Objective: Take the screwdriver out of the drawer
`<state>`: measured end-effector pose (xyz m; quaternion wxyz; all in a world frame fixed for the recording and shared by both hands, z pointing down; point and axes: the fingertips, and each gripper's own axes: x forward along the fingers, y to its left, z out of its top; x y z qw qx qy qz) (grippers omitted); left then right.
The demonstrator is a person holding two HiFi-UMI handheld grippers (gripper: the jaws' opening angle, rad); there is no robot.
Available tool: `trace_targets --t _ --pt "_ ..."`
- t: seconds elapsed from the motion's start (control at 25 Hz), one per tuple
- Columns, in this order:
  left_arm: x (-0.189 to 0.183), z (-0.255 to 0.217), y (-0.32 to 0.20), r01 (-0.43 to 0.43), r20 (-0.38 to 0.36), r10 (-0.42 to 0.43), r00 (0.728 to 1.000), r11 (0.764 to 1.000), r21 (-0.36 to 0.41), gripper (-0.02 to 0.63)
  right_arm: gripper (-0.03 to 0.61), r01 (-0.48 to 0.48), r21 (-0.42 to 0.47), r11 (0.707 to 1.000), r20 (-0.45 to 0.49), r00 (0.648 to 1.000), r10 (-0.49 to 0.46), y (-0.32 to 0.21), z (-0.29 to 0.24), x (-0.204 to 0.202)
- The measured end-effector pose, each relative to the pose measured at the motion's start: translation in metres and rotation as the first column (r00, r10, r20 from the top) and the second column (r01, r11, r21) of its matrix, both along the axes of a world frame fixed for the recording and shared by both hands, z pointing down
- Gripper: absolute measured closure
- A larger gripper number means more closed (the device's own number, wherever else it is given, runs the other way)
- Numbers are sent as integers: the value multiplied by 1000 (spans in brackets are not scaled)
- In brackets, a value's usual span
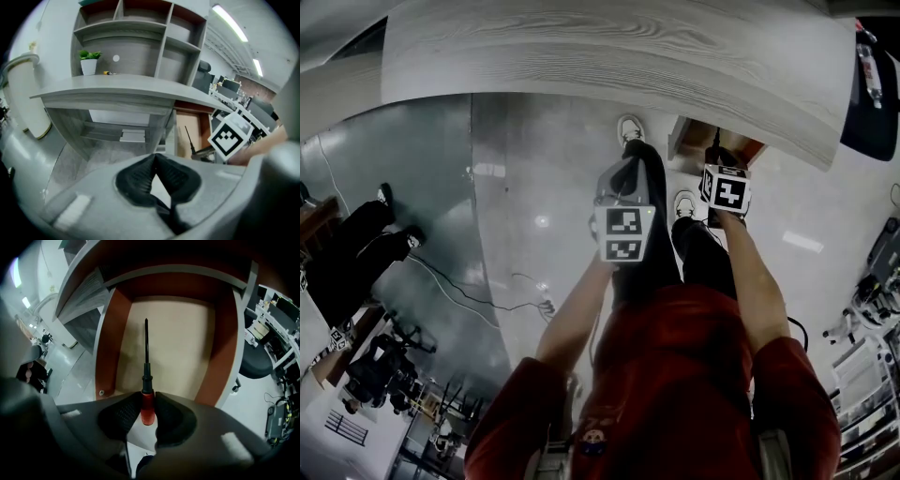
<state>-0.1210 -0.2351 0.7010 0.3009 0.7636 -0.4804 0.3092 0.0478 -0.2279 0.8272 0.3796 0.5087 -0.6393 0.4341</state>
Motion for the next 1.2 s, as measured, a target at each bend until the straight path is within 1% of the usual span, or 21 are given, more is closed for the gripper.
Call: trace_targets --t 0.36,0.64,0.84,0.96,1.08,1.2 --pt "17 -46 25 18 21 -19 1000 998 66 613 485 47 44 998 35 998 -48 28 -42 7" --pt "24 -83 54 81 38 -85 996 990 113 612 485 106 74 992 61 992 -110 60 -79 13" --pt "31 -108 83 122 30 -127 991 984 132 613 485 129 107 986 83 987 -139 83 -112 21" --pt "42 -120 103 129 31 -135 990 981 146 612 485 136 138 981 96 984 -150 98 -131 30" --pt "55 -130 121 144 16 -149 989 977 160 613 485 140 168 976 107 981 -159 110 -149 39" --pt "67 -139 140 161 8 -165 986 972 173 612 485 173 195 965 113 974 -197 128 -173 47"
